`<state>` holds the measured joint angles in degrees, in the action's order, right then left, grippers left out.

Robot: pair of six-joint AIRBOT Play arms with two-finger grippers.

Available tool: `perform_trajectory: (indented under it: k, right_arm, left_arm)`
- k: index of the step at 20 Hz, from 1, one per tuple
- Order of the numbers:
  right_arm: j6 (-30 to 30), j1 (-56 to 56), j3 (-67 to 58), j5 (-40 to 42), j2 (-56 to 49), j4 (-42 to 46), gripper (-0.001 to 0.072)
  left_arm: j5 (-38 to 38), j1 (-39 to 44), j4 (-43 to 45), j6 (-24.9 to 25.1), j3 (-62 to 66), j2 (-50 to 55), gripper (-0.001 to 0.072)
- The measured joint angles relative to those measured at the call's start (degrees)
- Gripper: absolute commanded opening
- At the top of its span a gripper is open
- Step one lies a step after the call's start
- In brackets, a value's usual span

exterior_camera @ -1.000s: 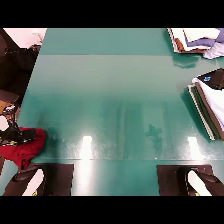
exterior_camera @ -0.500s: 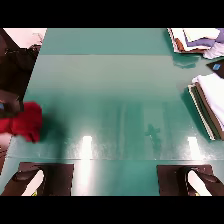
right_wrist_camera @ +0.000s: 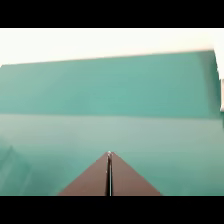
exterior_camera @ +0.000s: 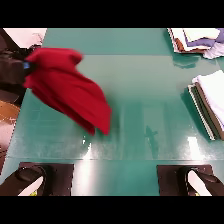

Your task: Fold the shirts.

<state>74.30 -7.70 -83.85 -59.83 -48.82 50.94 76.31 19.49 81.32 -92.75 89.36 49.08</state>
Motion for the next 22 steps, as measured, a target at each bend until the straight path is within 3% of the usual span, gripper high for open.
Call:
perform_trajectory:
  k: [6,7,9,14,19,22]
  right_arm:
    - [0.0,0.0,-1.3,0.2,0.0,0.0,0.0022]
    - [0.0,0.0,-1.3,0.1,0.0,0.0,0.0022]
    - [0.0,0.0,-1.4,-0.3,0.0,0.0,0.0022]
    - [0.0,0.0,-1.4,-0.7,0.0,0.1,0.0022]
    - [0.0,0.0,-1.4,-0.9,-0.2,0.1,0.0022]
    - [0.0,0.0,-1.4,-3.0,-1.4,0.1,0.0022]
  left_arm:
    - [-3.2,11.3,-3.8,-0.2,-0.7,13.9,0.0031]
    - [-3.7,12.9,-4.9,-0.2,-1.7,16.6,0.0066]
    - [-4.5,15.3,-6.6,-0.2,-3.7,21.7,0.0706]
    - [-3.8,16.1,-5.2,3.3,-5.6,28.8,0.0705]
    - [-2.4,6.4,-1.5,5.5,-6.2,29.4,0.0705]
    - [-7.3,-0.6,-5.4,6.4,-7.0,31.1,0.0705]
